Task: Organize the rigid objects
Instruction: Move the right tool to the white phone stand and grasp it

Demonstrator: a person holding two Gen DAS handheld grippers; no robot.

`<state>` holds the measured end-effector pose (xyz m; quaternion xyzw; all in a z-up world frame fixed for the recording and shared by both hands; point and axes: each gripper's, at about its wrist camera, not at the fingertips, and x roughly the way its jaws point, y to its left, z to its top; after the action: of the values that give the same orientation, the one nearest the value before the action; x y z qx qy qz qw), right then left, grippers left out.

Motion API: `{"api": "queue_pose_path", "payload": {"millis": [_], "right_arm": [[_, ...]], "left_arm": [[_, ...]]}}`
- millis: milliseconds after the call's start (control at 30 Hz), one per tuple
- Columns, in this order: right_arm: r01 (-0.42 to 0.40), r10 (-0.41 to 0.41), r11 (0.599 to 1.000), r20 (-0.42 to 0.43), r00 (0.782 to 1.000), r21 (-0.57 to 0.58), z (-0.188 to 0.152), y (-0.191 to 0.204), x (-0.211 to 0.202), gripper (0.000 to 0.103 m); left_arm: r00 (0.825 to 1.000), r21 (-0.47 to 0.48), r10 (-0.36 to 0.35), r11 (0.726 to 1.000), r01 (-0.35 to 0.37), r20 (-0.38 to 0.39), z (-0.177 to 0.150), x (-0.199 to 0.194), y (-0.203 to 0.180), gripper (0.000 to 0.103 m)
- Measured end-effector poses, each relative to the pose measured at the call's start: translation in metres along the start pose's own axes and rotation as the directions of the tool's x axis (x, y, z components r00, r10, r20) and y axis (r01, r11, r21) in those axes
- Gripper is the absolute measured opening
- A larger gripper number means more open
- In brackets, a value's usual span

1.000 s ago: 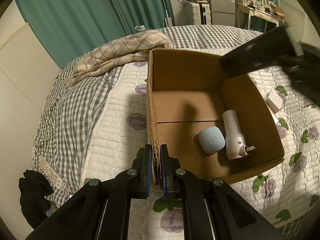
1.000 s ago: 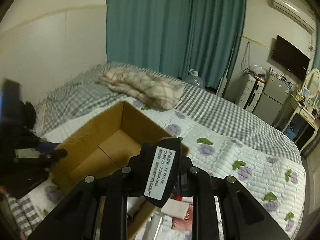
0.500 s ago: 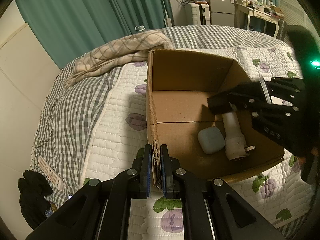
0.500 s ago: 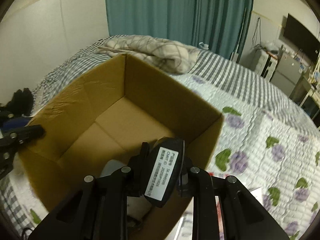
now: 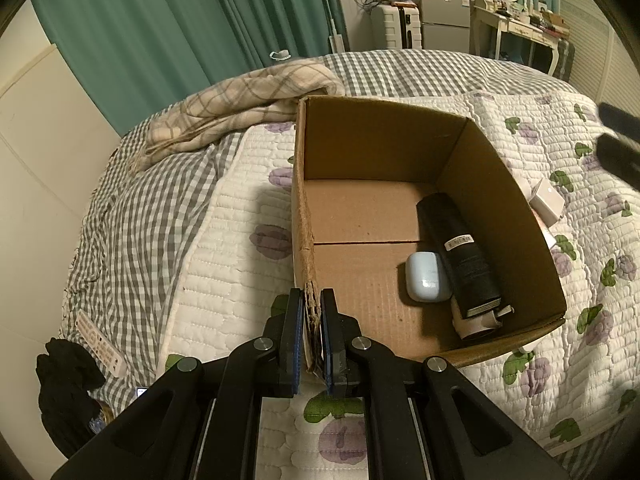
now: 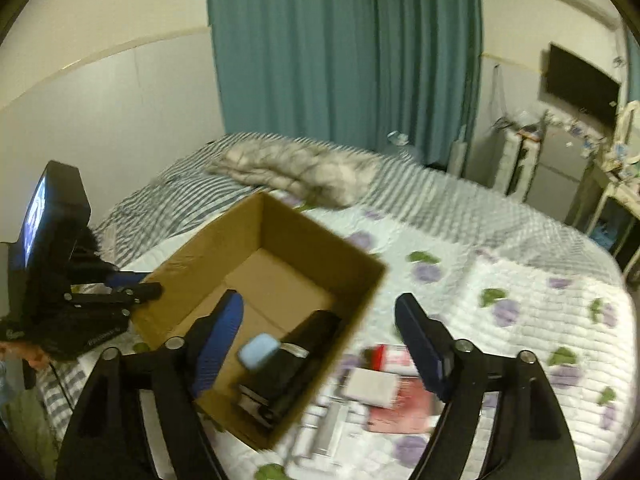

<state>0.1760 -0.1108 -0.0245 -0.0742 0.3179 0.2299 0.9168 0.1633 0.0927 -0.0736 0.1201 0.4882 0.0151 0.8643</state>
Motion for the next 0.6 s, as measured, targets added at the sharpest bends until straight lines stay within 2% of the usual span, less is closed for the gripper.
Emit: {"api": "queue_pose_path", "payload": {"millis": [300,600], "right_arm": [[0.141,-0.138,0.989,-0.062,0.989,0.043,-0.039,-0.033,-0.011,0.083],[0.092,-0.077,0.994,-0.222,0.972,0.056,-0.098,-0.025,0.030,0.083]], "left_arm": [[1.000,0.000,0.001,1.000,-0.001,-0.001,-0.001,-0.001,0.000,0.007],[1.000,-0.004,-0.002,1.000,0.002,-0.002,0.000,-0.002,0.001,0.007]]}}
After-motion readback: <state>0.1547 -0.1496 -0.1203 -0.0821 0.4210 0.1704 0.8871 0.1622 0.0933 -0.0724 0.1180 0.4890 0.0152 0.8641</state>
